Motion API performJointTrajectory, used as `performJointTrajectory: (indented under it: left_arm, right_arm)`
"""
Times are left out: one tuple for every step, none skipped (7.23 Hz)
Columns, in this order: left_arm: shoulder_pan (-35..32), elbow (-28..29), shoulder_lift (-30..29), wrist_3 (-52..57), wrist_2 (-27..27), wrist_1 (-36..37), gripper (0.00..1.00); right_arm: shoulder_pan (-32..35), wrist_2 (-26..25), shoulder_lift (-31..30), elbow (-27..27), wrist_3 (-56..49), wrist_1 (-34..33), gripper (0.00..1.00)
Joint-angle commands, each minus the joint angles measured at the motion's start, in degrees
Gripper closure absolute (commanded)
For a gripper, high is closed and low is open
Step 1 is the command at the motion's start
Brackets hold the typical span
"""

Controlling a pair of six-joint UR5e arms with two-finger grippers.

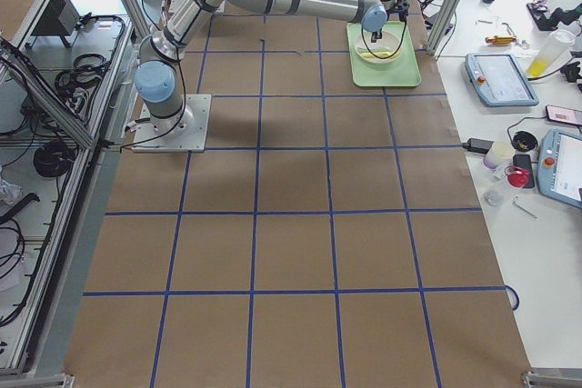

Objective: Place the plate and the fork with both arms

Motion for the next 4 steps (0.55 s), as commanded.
performJointTrajectory:
  left_arm:
    - [0.0,-0.1,0.3,0.0,0.0,0.0,0.0]
    - [0.0,-0.1,0.4,0.0,0.0,0.0,0.0]
    - [0.0,-0.1,0.5,0.0,0.0,-0.1,0.0]
    - [0.0,-0.1,0.5,0.0,0.0,-0.1,0.0]
  right_arm:
    - [-1.1,0.3,-1.1,2.6,-0.8,0.7,1.0]
    - [-1.0,0.4,-0.4,2.9,-0.8,-0.1,1.0]
    - [-1.0,0.4,-0.2,2.9,-0.8,-0.5,0.99]
    - [-1.0,0.4,-0.7,2.9,-1.5,-0.4,0.62]
